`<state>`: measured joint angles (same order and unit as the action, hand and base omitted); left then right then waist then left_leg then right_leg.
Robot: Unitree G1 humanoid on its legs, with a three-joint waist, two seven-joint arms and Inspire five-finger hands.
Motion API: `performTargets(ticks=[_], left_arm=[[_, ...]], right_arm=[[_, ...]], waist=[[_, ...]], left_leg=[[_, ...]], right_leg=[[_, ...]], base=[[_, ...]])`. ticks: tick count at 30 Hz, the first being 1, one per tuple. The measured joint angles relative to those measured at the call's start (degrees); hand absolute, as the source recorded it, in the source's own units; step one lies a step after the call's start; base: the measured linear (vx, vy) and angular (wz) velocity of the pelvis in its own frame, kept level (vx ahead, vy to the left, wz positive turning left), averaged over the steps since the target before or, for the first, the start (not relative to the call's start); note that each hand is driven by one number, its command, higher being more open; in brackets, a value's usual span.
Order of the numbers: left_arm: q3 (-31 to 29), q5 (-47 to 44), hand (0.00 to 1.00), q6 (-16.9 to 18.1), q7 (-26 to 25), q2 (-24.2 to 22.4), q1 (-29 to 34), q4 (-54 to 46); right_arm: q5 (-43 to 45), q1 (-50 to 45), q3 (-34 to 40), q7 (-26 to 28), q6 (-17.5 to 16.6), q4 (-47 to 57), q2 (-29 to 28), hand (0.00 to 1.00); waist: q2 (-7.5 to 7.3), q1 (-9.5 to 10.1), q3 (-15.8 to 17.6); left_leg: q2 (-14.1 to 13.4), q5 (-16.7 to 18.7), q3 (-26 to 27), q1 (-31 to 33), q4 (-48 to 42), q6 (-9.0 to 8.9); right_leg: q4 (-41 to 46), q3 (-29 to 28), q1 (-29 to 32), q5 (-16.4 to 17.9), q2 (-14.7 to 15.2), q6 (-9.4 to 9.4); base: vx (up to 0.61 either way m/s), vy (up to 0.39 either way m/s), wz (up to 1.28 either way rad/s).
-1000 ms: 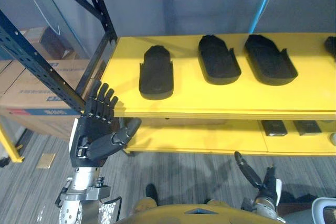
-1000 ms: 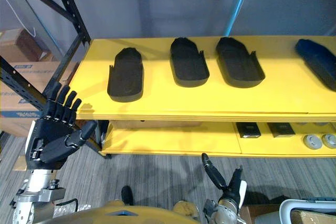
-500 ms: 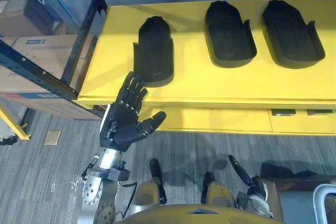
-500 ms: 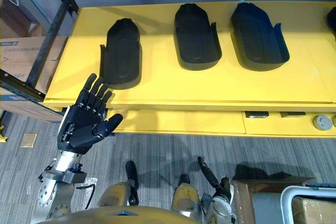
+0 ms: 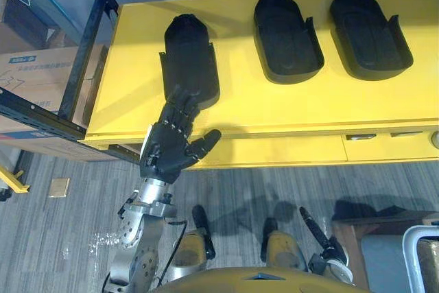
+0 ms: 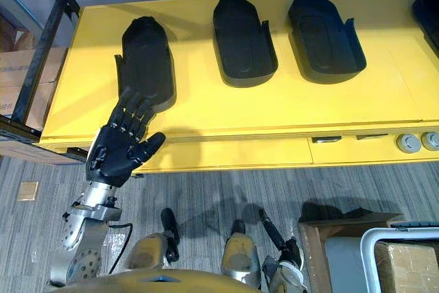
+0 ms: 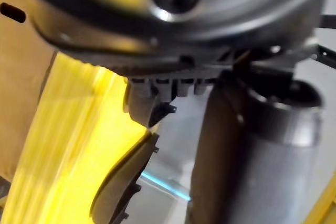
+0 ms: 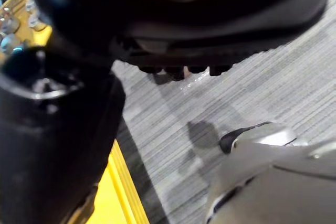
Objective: Walk over and take three plastic housings, then place them on the shelf
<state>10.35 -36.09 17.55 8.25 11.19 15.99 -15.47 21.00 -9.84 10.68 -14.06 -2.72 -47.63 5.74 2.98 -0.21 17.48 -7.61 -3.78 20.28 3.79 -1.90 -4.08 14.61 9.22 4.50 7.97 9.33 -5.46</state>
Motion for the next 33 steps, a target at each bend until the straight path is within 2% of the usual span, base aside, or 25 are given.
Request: performTargets(ticks=[14,19,33], left_arm=[[-0.4,1.73,1.0,0.02,-6.28,-0.16,-4.64,2.59],[-3.41,2.87,1.0,0.0,-10.17,-0.73,-5.03,2.68],[-8.0,5.09,1.0,0.03,-13.1,-1.31,-5.21,4.3]], right_arm=[[-0.19,-0.14,-0.11,-0.12,0.12,1.3,-0.12,1.0],[-0.19,-0.43,-0.01,-0.12,0.17,1.64,-0.95,1.0],[-0.31,-0.7,-0.02,-0.01,0.97,2.43,-1.04,1.0]], waist=[[-0.8,-0.08,0.65],[-0.92,-0.09,0.72],[-0.97,0.04,0.71]], left_leg=[[-0.4,3.24,0.77,1.12,-4.37,0.07],[-0.77,4.18,0.8,1.73,-6.05,0.05],[-1.06,5.13,0.52,1.72,-7.78,0.18]], right_leg=[[-0.88,-0.93,-0.68,-0.18,0.27,-0.23],[-0.87,-1.13,-0.75,-0.18,0.24,-0.24],[-0.92,-1.03,-1.65,-0.17,0.25,-0.25]], base=[[0.01,0.007,-0.03],[0.0,0.002,-0.01],[0.0,0.0,0.0]])
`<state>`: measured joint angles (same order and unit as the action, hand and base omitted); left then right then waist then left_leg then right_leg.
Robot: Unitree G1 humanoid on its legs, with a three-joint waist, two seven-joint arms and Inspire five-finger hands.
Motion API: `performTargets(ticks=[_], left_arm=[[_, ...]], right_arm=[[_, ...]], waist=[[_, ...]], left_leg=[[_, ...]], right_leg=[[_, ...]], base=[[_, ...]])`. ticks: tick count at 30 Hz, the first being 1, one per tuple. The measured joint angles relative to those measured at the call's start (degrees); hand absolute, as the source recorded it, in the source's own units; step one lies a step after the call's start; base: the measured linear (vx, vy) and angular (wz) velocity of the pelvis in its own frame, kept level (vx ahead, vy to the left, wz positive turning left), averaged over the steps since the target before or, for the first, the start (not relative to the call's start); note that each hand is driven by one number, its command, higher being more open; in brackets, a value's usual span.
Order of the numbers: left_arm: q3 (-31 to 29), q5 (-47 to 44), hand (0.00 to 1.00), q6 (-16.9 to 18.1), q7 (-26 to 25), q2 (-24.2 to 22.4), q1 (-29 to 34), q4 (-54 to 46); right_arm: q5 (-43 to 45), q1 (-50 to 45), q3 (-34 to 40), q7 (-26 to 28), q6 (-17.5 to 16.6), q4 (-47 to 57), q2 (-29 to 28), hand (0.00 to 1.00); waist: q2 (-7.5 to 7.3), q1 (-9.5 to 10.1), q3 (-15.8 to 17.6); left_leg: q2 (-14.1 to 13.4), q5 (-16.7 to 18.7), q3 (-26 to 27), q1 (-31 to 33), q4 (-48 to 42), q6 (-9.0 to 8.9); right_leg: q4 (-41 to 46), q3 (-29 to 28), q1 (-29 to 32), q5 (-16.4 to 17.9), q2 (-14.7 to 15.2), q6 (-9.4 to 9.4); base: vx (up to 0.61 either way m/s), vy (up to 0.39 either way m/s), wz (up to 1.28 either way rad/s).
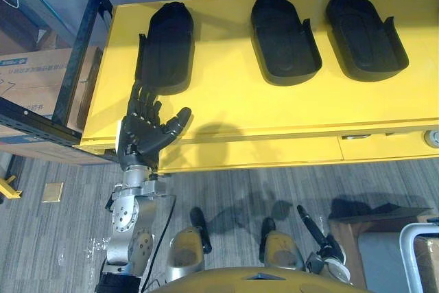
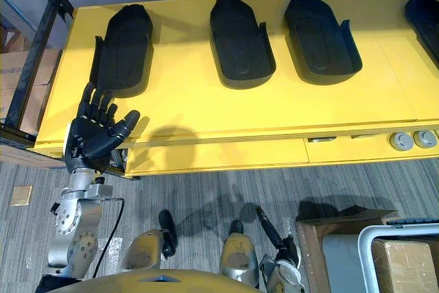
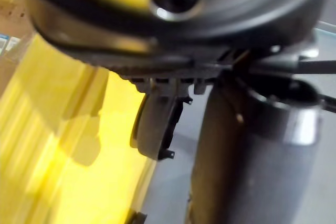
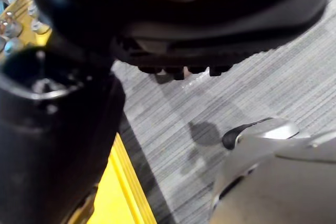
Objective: Walk over and take three plastic housings, then place them on the shelf
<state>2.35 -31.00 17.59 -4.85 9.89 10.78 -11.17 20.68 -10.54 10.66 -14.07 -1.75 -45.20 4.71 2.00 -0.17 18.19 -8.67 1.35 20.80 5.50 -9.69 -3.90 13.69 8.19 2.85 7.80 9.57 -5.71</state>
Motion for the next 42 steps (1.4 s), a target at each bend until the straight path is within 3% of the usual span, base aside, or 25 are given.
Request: performTargets(ticks=[5,9,12,18,22,25,29,34,38,41,42], left_arm=[[-0.5,-0.25,1.0,0.01,4.17,0.0,-0.03,0.0],[0.75,-1.9,1.0,0.0,12.37,0.35,-0.01,-0.13],[3.04,-2.61,1.0,0.0,15.62,1.71,0.24,-0.59],[4.46,-2.45,1.0,0.0,17.24,2.0,1.01,-3.58],[4.64,-2.05,1.0,0.0,17.78,1.99,1.25,-5.51],[4.69,1.9,1.0,0.43,15.34,1.65,1.4,-6.58],[4.78,5.01,1.0,3.86,10.53,-0.34,3.19,-6.24],[4.61,12.99,1.0,14.51,-2.88,-3.74,3.3,-5.56],[4.64,18.79,1.0,16.18,-8.99,-4.51,3.28,-4.65],[5.29,20.48,1.0,16.08,-10.12,-4.51,3.28,-4.63],[5.71,20.93,1.0,16.0,-10.56,-4.45,3.3,-4.64]], right_arm=[[0.0,-0.1,0.05,0.0,0.17,0.0,-0.1,1.0],[-0.13,-0.67,0.13,0.09,0.21,-0.06,-0.29,1.0],[-0.25,-1.69,0.14,0.36,0.3,-0.14,-0.69,1.0],[-2.3,-3.41,1.72,0.92,-0.41,-1.86,-1.48,1.0],[-2.3,-4.59,2.23,-0.67,-4.25,-1.84,-2.81,1.0],[-2.37,-4.47,2.08,-1.49,-6.8,-1.58,-3.87,1.0],[-2.34,-4.63,2.08,-1.53,-8.27,-1.54,-4.59,1.0],[-2.17,-5.94,1.59,-1.44,-8.9,-1.21,-5.26,1.0],[0.32,-6.62,0.11,-2.33,-9.05,-1.19,-5.47,1.0],[0.54,-7.64,0.09,-5.05,-9.32,1.79,-5.89,1.0],[0.56,-9.89,0.12,-7.42,-9.65,6.96,-6.48,1.0]], waist=[[-0.12,0.01,-0.09],[-0.26,0.11,-0.7],[-0.52,0.16,-2.17],[-0.3,0.09,-6.48],[-0.29,0.1,-9.25],[-0.83,0.1,-10.53],[-1.69,0.05,-12.8],[-2.95,0.26,-14.64],[-3.52,0.2,-15.47],[-3.09,-0.03,-15.68],[-2.6,-0.09,-15.91]], left_leg=[[0.01,0.0,-0.15,-0.07,0.01,-0.01],[0.1,0.03,-0.33,-0.66,0.4,-0.03],[0.3,0.0,-0.03,-2.12,1.57,-0.09],[0.92,-0.35,0.66,-4.79,4.11,-0.52],[1.29,-0.51,0.77,-6.31,5.6,-0.69],[1.66,-1.32,0.9,-8.24,7.87,-0.84],[2.12,-2.48,1.01,-10.35,11.03,-0.81],[2.54,-4.21,0.8,-12.04,14.72,-0.29],[2.8,-4.12,0.99,-12.18,14.77,-0.38],[2.76,-4.27,1.2,-12.2,14.78,-0.19],[2.62,-4.27,1.46,-12.19,14.79,-0.18]], right_leg=[[-0.16,0.2,-0.27,-0.01,0.0,-0.02],[-1.02,0.71,-1.41,-0.13,0.0,-0.19],[-2.14,0.75,-2.9,-0.16,-0.04,-0.23],[-4.34,0.75,-5.18,-0.37,0.01,-0.52],[-5.35,1.14,-6.78,-0.5,0.13,-0.57],[-6.0,1.18,-8.09,-0.72,0.12,-0.44],[-7.05,1.23,-9.31,-1.09,0.25,-0.61],[-7.87,1.75,-10.09,-2.38,0.18,-0.35],[-7.88,1.66,-10.1,-2.75,0.26,-0.55],[-7.96,1.7,-10.06,-3.35,0.23,-0.6],[-7.97,1.78,-9.96,-3.8,0.14,-0.46]], base=[[0.0,0.0,0.01],[0.0,0.001,0.04],[0.02,-0.001,-0.02],[0.05,0.002,-0.03],[0.02,0.004,0.0],[0.0,0.0,0.0],[0.0,0.0,0.0],[-0.02,0.023,0.04],[-0.05,0.017,-0.03],[-0.06,0.017,-0.04],[-0.06,0.023,-0.06]])
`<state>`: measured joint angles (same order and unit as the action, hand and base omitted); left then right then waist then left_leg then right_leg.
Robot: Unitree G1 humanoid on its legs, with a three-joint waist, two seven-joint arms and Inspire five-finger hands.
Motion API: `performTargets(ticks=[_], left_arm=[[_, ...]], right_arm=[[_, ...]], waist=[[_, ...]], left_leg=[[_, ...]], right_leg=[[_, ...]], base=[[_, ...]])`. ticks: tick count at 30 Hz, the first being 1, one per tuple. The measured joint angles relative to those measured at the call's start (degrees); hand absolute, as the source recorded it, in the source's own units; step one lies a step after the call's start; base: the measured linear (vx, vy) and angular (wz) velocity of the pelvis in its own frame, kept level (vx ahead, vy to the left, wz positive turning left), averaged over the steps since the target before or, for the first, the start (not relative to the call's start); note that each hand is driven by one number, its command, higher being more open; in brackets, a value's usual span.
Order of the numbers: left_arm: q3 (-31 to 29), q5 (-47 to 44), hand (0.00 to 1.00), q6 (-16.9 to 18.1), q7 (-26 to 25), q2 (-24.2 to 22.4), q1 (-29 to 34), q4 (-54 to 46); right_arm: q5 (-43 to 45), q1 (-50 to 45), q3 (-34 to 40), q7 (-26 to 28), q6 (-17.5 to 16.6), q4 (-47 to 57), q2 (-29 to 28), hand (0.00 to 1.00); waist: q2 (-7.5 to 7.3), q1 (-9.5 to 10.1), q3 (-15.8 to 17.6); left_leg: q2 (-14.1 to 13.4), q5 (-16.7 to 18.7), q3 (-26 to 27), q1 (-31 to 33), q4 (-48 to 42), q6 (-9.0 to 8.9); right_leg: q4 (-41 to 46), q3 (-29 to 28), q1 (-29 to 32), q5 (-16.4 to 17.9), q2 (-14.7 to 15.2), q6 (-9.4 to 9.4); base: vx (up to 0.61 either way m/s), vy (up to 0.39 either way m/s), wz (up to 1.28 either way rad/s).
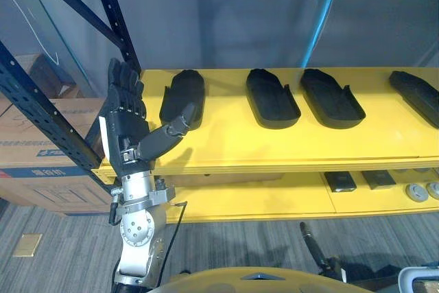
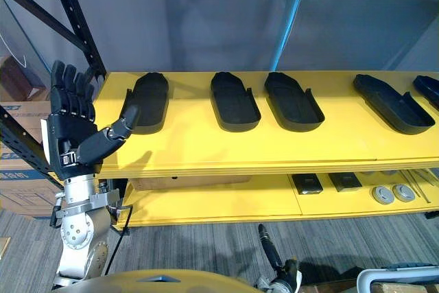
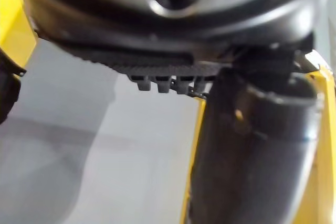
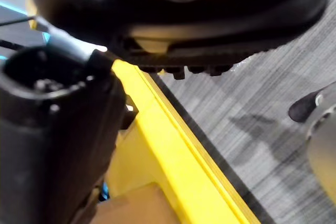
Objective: Walk over and take three plastic housings, then place them on the shelf
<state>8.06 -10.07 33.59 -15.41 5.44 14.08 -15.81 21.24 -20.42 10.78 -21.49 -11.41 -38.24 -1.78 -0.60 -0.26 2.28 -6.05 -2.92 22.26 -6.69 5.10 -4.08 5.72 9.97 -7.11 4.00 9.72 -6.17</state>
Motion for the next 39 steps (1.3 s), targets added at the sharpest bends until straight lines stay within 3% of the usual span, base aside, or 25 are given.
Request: performTargets(ticks=[3,7,11,15,18,20,23,29,34,39], left_arm=[[-0.12,1.51,1.0,-0.14,-0.79,0.11,0.09,-0.56],[-0.81,1.44,1.0,-0.31,0.37,0.1,1.65,-1.55],[-2.05,1.46,1.0,-1.39,2.37,0.17,2.53,-4.86],[-4.45,1.2,1.0,-2.9,4.58,1.24,1.99,-6.36],[-4.59,1.22,1.0,-5.15,5.99,2.67,1.17,-6.2],[-4.6,1.24,1.0,-6.63,7.05,3.81,0.8,-4.92],[-4.59,1.22,1.0,-7.88,7.89,4.69,-0.24,-2.97],[-4.46,1.22,1.0,-8.89,9.56,4.74,-0.83,-1.54],[-4.38,1.17,1.0,-8.78,10.14,4.94,-0.76,-0.57],[-2.96,0.7,1.0,-8.84,10.57,6.73,-0.41,4.8]], right_arm=[[-0.8,-4.34,0.24,-6.29,-2.89,15.23,-0.93,1.0],[-5.9,-5.26,5.64,-7.26,-8.01,30.69,-0.41,1.0],[-7.5,-3.71,12.48,-2.48,-9.4,43.78,5.24,1.0],[-6.62,3.52,15.0,9.46,-9.62,50.02,14.01,1.0],[-6.22,11.86,11.85,16.95,-9.04,49.17,20.83,1.0],[-6.3,19.96,7.28,20.6,-6.29,45.6,25.38,1.0],[-6.3,26.48,2.71,22.11,-3.37,41.1,28.26,1.0],[-4.39,42.1,-3.26,22.78,8.23,22.53,32.1,1.0],[-4.09,50.28,-4.37,23.61,10.98,11.9,36.09,1.0],[-5.18,56.54,-4.8,23.06,10.94,3.32,36.5,1.0]], waist=[[0.38,-0.68,-0.21],[0.14,-1.72,-0.01],[-0.43,-1.68,-0.05],[-1.89,-1.88,-0.3],[-2.54,-1.87,-0.29],[-3.41,-1.31,0.0],[-3.5,-0.42,0.12],[-2.72,1.97,0.82],[-1.14,3.36,2.13],[-0.58,4.0,2.65]], left_leg=[[-0.46,0.0,1.58,-0.02,0.0,0.0],[-0.93,-0.65,3.62,0.16,-0.01,-0.27],[-1.72,-1.48,4.28,0.24,-0.05,-0.75],[-1.88,-1.86,3.44,0.67,-0.22,-0.83],[-1.49,-2.25,1.98,2.31,-0.25,-0.62],[-1.26,-2.66,0.87,2.65,-0.28,-0.42],[-0.95,-2.91,-0.81,3.49,-0.28,-0.14],[0.51,-3.5,-4.24,4.07,-0.27,0.71],[1.11,-3.75,-6.0,4.6,-0.06,0.88],[0.69,-4.99,-7.18,5.38,-0.06,1.31]], right_leg=[[-0.15,0.24,0.57,-0.34,-0.29,0.38],[-0.99,-0.19,1.6,-0.04,-0.82,0.65],[-1.94,-0.66,1.93,-0.37,-1.63,0.28],[-2.46,-0.57,1.89,-1.03,-2.0,-0.09],[-2.96,0.31,2.07,-1.58,-1.91,-0.15],[-2.95,1.1,1.85,-1.72,-1.8,-0.09],[-2.9,2.49,1.69,-1.77,-1.58,-0.02],[-2.78,5.57,0.24,-1.83,-0.36,-0.06],[-2.83,7.15,-0.27,-1.94,0.2,-0.26],[-3.27,8.1,-0.18,-1.9,-0.36,-0.29]], base=[[-0.06,0.011,-0.14],[-0.06,-0.01,-0.16],[0.0,-0.013,-0.08],[0.05,-0.01,0.02],[0.04,0.007,0.22],[0.03,0.019,0.25],[0.0,0.021,0.29],[-0.02,0.035,0.28],[-0.06,0.033,0.18],[-0.04,-0.006,0.11]])
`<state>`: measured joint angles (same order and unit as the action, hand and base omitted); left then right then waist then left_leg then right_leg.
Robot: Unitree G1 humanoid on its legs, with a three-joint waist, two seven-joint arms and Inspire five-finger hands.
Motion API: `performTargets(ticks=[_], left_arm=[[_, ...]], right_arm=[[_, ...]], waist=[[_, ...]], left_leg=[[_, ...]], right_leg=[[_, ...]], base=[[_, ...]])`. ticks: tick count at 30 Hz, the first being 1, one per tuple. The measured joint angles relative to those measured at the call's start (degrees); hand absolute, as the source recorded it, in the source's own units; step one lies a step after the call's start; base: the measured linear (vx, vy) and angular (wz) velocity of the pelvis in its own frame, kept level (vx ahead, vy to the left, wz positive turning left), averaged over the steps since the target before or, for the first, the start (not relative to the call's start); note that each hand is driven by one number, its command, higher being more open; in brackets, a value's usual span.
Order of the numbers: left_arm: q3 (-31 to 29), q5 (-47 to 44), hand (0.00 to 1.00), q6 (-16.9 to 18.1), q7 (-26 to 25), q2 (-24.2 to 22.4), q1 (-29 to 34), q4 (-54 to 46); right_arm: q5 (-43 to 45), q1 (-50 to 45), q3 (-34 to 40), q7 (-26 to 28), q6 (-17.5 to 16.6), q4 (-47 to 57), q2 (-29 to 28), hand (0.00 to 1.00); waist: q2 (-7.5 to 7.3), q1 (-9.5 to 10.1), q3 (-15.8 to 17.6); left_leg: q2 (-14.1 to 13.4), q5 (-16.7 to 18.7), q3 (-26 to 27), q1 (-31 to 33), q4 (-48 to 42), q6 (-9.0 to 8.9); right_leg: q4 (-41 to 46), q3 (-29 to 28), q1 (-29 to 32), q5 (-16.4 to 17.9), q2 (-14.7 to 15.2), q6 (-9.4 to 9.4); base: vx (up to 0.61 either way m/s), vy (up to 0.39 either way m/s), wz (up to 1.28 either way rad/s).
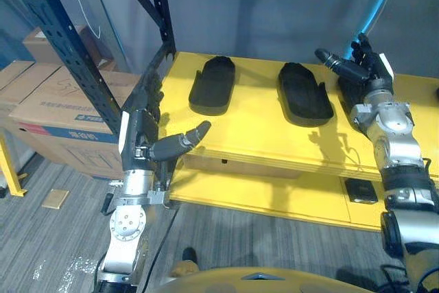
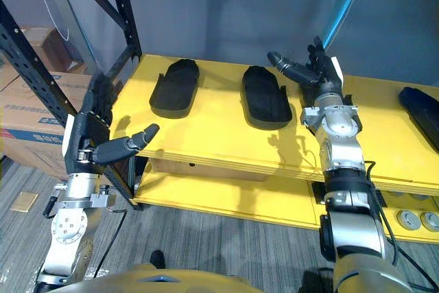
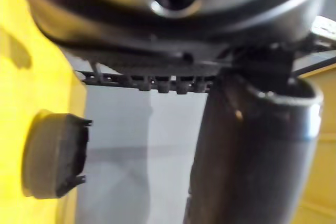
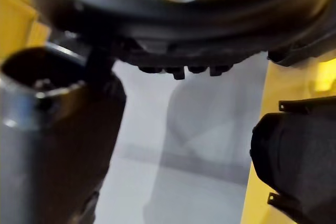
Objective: Walk over and take three plastic housings, then place them on the shelf
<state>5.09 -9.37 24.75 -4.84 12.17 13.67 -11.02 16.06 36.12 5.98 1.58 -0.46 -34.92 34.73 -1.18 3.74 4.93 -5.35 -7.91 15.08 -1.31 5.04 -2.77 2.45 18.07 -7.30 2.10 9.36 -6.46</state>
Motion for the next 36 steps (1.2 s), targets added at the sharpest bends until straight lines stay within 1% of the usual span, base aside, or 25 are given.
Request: performTargets(ticks=[3,6,9,11,13,15,19,22,24,30,33,35,36], left_arm=[[1.39,-0.09,1.0,0.01,-0.48,0.94,0.28,0.53],[1.83,-2.28,1.0,0.06,-1.17,1.66,0.33,0.56],[1.91,-3.76,1.0,0.14,-1.39,2.49,0.25,0.58],[1.92,-3.87,1.0,0.15,-2.01,2.81,0.19,0.6],[1.91,-3.93,1.0,0.15,-2.57,3.68,0.1,0.6],[1.87,-4.13,1.0,0.17,-3.23,4.35,-0.3,0.6],[1.89,-4.24,1.0,0.17,-4.31,4.38,-0.5,0.6],[2.11,-4.25,1.0,0.17,-5.08,4.37,-1.16,0.57],[2.34,-4.24,1.0,0.16,-5.49,4.37,-1.27,0.57],[3.57,-4.23,1.0,0.16,-6.06,4.35,-1.35,0.55],[3.54,-4.23,1.0,0.16,-6.42,4.35,-1.28,0.23],[3.54,-4.23,1.0,0.16,-6.35,4.35,-1.28,0.23],[3.54,-4.23,1.0,0.16,-6.21,4.35,-1.29,0.22]], right_arm=[[-0.04,2.65,-1.22,-0.28,-0.12,-4.97,2.63,1.0],[0.05,6.57,-2.87,-0.18,-0.11,-8.55,4.44,1.0],[0.27,10.12,-4.53,2.14,0.26,-11.49,6.39,1.0],[1.08,12.06,-5.15,4.17,1.24,-13.53,6.5,1.0],[1.15,12.58,-6.16,5.88,1.74,-15.04,6.51,1.0],[1.15,13.79,-7.41,7.18,2.9,-16.9,6.51,1.0],[1.14,14.73,-7.78,6.28,3.58,-19.12,6.57,1.0],[1.1,15.56,-7.75,5.83,3.58,-19.2,7.62,1.0],[1.1,15.64,-7.74,4.97,3.78,-19.2,7.63,1.0],[1.02,15.63,-7.67,1.89,4.28,-18.95,7.63,1.0],[1.14,15.59,-7.61,1.92,4.28,-18.8,7.63,1.0],[1.38,15.47,-7.59,2.62,4.7,-18.67,7.67,1.0],[2.96,15.15,-7.59,3.59,4.95,-18.67,7.84,1.0]], waist=[[-0.19,0.81,0.44],[0.12,0.9,2.01],[0.17,0.8,3.6],[0.02,0.9,5.19],[-0.16,1.13,5.7],[-0.12,1.38,7.04],[0.0,2.07,9.05],[0.13,2.37,11.38],[0.11,2.54,11.67],[0.23,2.55,12.59],[0.24,2.37,12.6],[0.24,2.35,12.6],[0.24,2.32,12.6]], left_leg=[[-0.27,-0.57,-0.82,0.95,-0.17,-0.01],[-0.27,-0.98,-1.28,1.29,-0.17,0.13],[-0.28,-1.54,-2.1,3.0,-0.2,0.29],[-0.25,-1.61,-2.17,3.22,-0.22,0.32],[-0.21,-1.69,-2.44,3.88,-0.24,0.37],[-0.16,-1.8,-2.59,3.91,-0.26,0.47],[-0.16,-1.83,-2.97,4.05,-0.29,0.51],[-0.24,-1.86,-3.51,4.61,-0.93,0.57],[-0.32,-2.0,-3.61,5.32,-1.02,0.58],[-0.37,-1.97,-3.54,5.32,-1.63,0.57],[-0.46,-1.97,-3.09,5.3,-1.7,0.56],[-0.46,-1.97,-2.85,5.29,-1.7,0.57],[-0.45,-1.97,-2.83,5.24,-1.71,0.57]], right_leg=[[-0.75,0.7,0.16,-0.47,-0.53,0.05],[-0.74,1.13,0.23,-0.49,-0.58,0.07],[-0.69,1.8,1.53,-0.7,-0.72,0.11],[-0.62,1.84,1.75,-0.74,-0.71,0.13],[-0.6,2.04,2.24,-0.74,-0.72,0.13],[-0.48,2.08,2.22,-0.73,-0.7,0.14],[0.61,2.08,2.38,-0.27,-0.63,0.77],[2.48,2.06,3.28,0.62,-0.4,1.17],[4.11,1.99,4.62,1.28,-0.18,1.16],[6.62,1.64,5.5,2.48,0.29,1.15],[7.03,1.07,5.91,2.54,0.31,1.09],[7.38,0.71,6.2,2.59,0.39,1.09],[7.4,0.66,6.19,2.59,0.39,1.08]], base=[[0.0,-0.019,0.12],[-0.01,-0.01,0.09],[-0.02,0.005,0.13],[0.0,0.005,0.05],[0.01,0.001,0.06],[0.01,-0.001,0.03],[0.01,-0.001,0.03],[-0.03,-0.003,0.06],[-0.04,-0.002,0.04],[0.0,-0.002,-0.01],[-0.02,-0.003,-0.07],[0.0,0.002,-0.07],[0.0,0.0,0.0]])
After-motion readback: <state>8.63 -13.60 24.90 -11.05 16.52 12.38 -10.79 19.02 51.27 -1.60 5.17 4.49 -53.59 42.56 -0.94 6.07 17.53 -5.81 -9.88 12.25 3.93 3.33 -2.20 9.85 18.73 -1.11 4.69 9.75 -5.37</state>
